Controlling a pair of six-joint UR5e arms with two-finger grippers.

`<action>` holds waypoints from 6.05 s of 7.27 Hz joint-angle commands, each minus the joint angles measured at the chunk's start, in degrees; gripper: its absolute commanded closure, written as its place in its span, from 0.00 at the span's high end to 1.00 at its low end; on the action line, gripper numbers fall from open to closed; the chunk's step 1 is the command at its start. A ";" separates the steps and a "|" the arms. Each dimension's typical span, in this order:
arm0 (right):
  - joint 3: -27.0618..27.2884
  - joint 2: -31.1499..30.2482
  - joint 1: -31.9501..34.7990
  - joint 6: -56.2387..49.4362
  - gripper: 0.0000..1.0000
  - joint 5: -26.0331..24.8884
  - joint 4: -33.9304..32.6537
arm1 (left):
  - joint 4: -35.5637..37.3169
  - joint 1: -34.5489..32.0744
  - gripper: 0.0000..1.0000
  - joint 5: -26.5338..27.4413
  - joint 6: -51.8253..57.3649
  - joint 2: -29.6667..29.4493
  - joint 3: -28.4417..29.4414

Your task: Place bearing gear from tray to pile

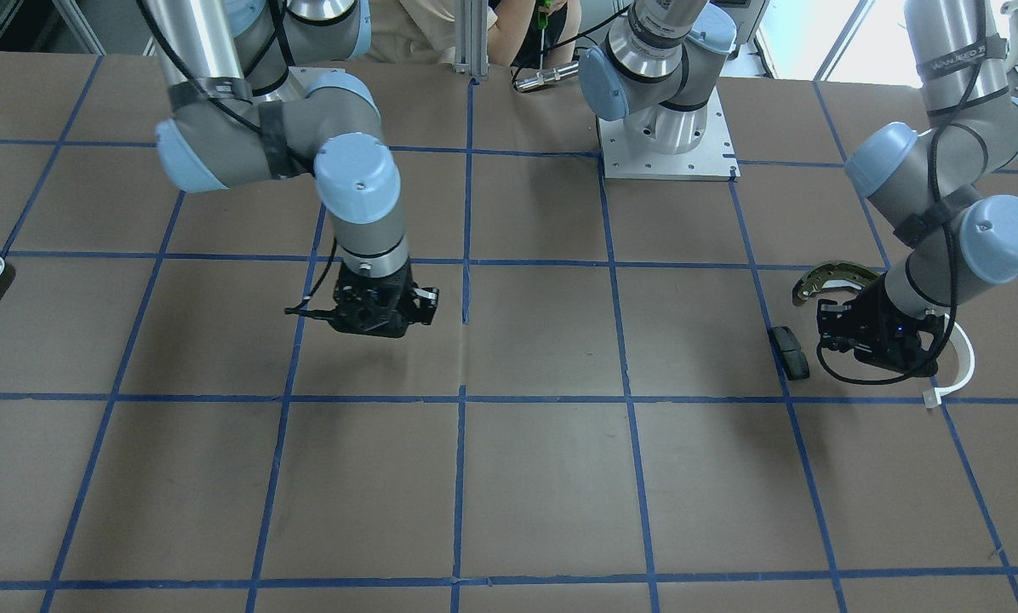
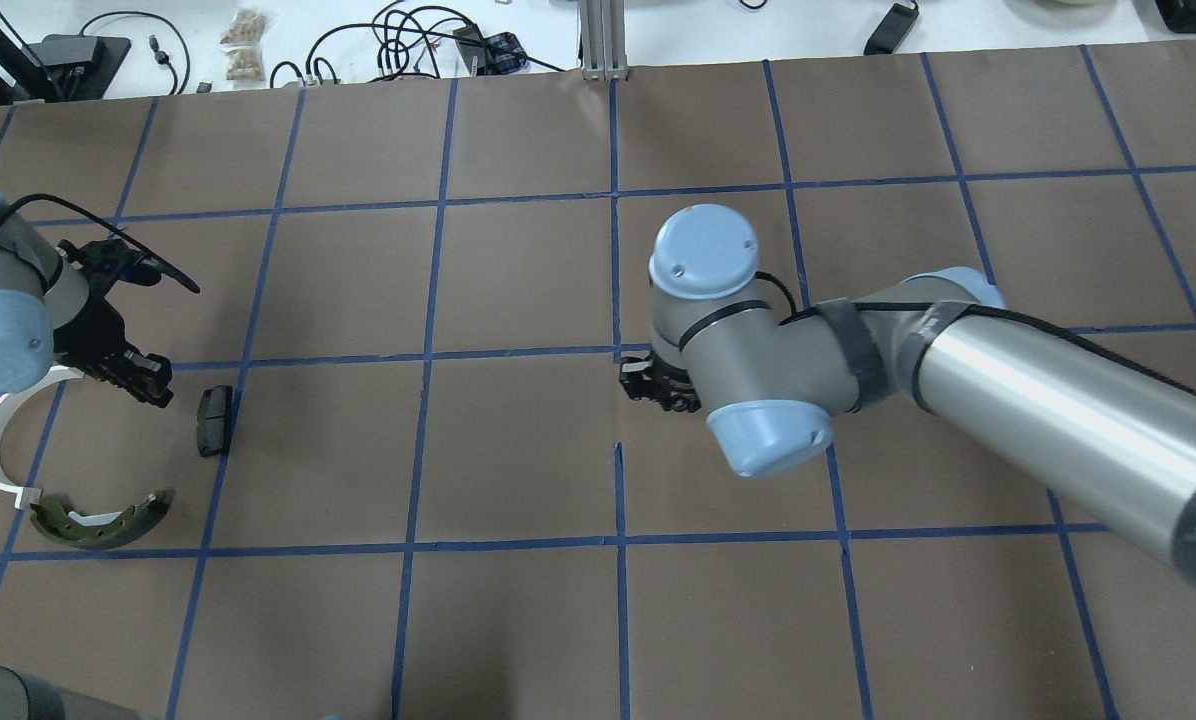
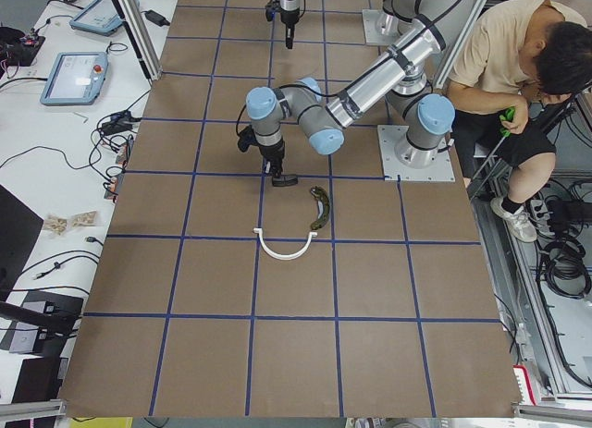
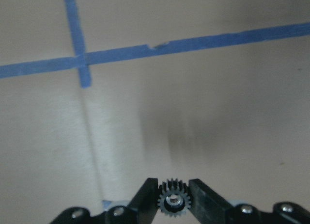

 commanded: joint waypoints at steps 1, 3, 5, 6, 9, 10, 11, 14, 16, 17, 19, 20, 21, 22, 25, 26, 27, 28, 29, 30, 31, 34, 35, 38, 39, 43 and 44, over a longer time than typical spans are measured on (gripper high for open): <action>-5.03 3.81 8.42 9.65 0.04 0.07 -1.08 | 1.12 1.15 0.00 0.15 0.62 -0.45 -2.20; -5.76 5.31 8.98 9.59 0.54 -0.71 -1.07 | 1.13 3.95 0.00 -0.02 1.92 -0.89 -2.56; -5.59 4.44 6.71 2.15 1.00 -1.85 -0.82 | 1.21 4.32 0.00 -0.03 2.20 -2.29 -2.48; -5.93 2.17 3.47 -0.14 1.00 -4.73 1.97 | 1.22 4.32 0.00 -0.03 1.85 -2.39 -2.13; -14.32 -6.79 -8.74 -18.29 1.00 -0.91 18.45 | 1.30 4.23 1.00 -0.11 0.79 -2.12 -0.99; -22.55 -7.08 -12.26 -23.41 1.00 -0.98 29.66 | 1.13 2.75 1.00 -0.29 -1.38 -1.86 0.41; -28.47 -6.99 -16.38 -29.20 1.00 -1.24 36.65 | 0.08 -0.48 1.00 -0.46 -7.84 -0.29 1.29; -31.15 -12.87 -19.68 -32.51 1.00 -1.77 41.46 | -0.19 -17.77 1.00 -3.96 -21.92 2.52 1.04; -30.12 -15.59 -20.11 -33.64 1.00 -4.57 47.60 | -0.10 -31.65 1.00 -5.81 -37.29 2.10 1.57; -29.58 -17.95 -19.68 -34.09 1.00 -3.46 47.27 | 0.85 -37.63 1.00 -6.35 -44.66 0.97 1.65; -26.70 -19.03 -20.46 -38.12 1.00 -1.25 47.53 | 2.69 -46.01 1.00 -10.10 -58.04 0.17 1.57; -24.07 -19.21 -20.55 -37.96 1.00 -0.72 45.62 | 4.62 -48.31 1.00 -11.53 -61.14 -0.62 1.22; -22.39 -18.69 -20.55 -37.61 1.00 -0.72 40.03 | 5.17 -49.98 1.00 -11.89 -62.39 -1.85 1.21; -22.20 -19.29 -20.64 -37.35 1.00 -0.98 39.80 | 6.65 -50.78 1.00 -11.89 -62.83 -3.25 1.13; -22.11 -19.56 -20.81 -37.43 1.00 -1.51 39.88 | 10.53 -51.05 0.84 -11.63 -62.66 -6.86 1.12; -21.67 -19.56 -20.47 -37.35 1.00 -0.99 39.88 | 10.44 -51.05 0.57 -11.45 -61.71 -7.39 1.04; -21.15 -19.65 -20.81 -37.34 1.00 -0.90 39.80 | 10.70 -51.05 0.24 -11.37 -61.78 -7.66 1.12; -21.14 -19.73 -20.73 -36.39 1.00 -0.90 39.80 | 10.71 -51.05 0.00 -11.45 -62.13 -7.66 1.13; -21.14 -20.17 -20.56 -32.98 1.00 -0.90 40.06 | 10.71 -51.05 0.00 -11.63 -62.40 -7.66 1.04; -21.14 -20.35 -20.81 -32.25 1.00 -0.81 40.76 | 10.71 -51.05 0.00 -11.80 -62.66 -7.66 1.04; -21.14 -20.26 -20.82 -32.16 1.00 -0.89 40.76 | 10.79 -51.05 0.00 -11.89 -62.66 -7.57 1.04; -21.05 -20.35 -20.47 -31.02 1.00 -0.81 40.85 | 8.70 -49.66 0.00 -11.45 -61.70 -5.29 3.58; -21.05 -20.35 -20.47 -31.02 1.00 -0.81 40.94 | 6.16 -46.34 0.00 -11.28 -58.56 -4.94 4.63; -20.97 -20.26 -20.55 -31.10 1.00 -0.81 41.03 | -10.43 -26.16 0.00 -8.12 -36.11 -1.25 10.07; -21.05 -20.26 -20.55 -31.10 1.00 -0.81 41.03 | -11.78 -18.35 0.00 -6.11 -28.29 -1.07 10.35; -20.97 -20.26 -20.64 -31.10 1.00 -0.90 41.03 | -9.34 3.31 0.00 -3.01 -2.94 -2.82 9.74; -20.97 -20.26 -20.55 -31.10 1.00 -0.90 41.03 | -9.07 5.96 0.00 -3.01 0.41 -3.70 9.65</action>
